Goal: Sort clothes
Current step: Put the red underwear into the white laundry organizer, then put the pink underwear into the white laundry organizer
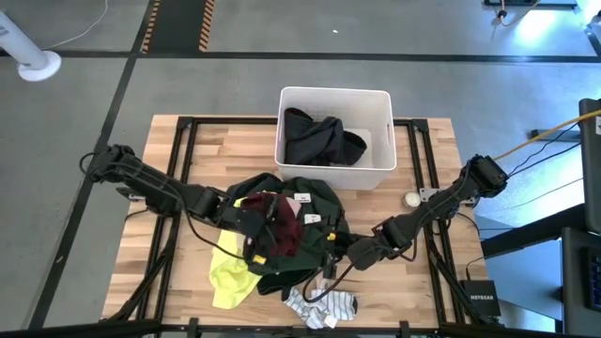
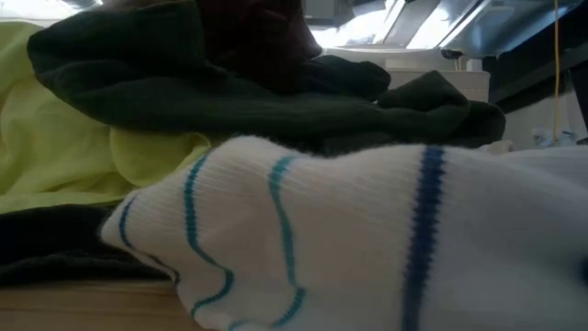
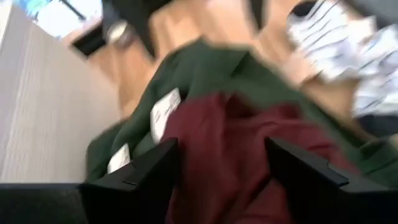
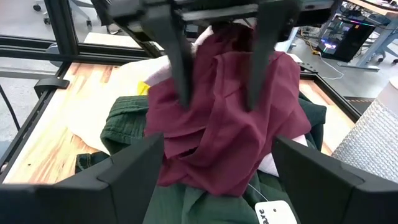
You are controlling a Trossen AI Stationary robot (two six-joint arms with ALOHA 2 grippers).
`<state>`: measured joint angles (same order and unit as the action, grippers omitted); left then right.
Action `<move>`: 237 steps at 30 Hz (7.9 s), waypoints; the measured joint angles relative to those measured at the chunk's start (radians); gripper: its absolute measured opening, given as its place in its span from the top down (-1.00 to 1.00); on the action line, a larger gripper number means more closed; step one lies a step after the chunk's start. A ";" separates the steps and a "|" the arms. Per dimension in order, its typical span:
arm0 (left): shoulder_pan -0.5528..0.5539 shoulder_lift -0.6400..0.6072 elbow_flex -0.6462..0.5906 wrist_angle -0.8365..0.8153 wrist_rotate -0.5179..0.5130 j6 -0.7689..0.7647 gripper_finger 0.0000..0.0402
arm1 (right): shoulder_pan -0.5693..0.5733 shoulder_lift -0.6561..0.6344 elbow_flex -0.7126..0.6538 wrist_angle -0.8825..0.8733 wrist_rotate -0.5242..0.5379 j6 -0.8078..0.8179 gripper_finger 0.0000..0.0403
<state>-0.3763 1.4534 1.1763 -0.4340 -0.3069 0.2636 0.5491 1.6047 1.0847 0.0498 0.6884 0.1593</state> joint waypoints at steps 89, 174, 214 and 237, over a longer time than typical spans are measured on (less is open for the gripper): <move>0.521 -0.267 -0.216 0.851 0.065 0.220 0.97 | 0.046 -0.003 0.000 -0.016 0.086 -0.007 -0.57; -0.002 -0.470 -0.157 -0.184 0.048 -0.172 0.09 | -0.174 0.180 0.114 0.086 -0.231 -0.340 -0.57; 0.049 -0.652 -0.221 -0.105 -0.082 -0.330 0.09 | -0.479 -0.302 0.114 0.075 -0.106 -0.464 0.91; 0.050 -0.633 -0.221 0.024 -0.084 -0.230 0.09 | -0.773 -0.330 0.113 -0.321 -0.263 -0.243 0.07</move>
<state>-0.3264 0.8204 0.9550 -0.4099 -0.3908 0.0334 -0.2234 1.2751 1.1976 -0.2708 0.4256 -0.0833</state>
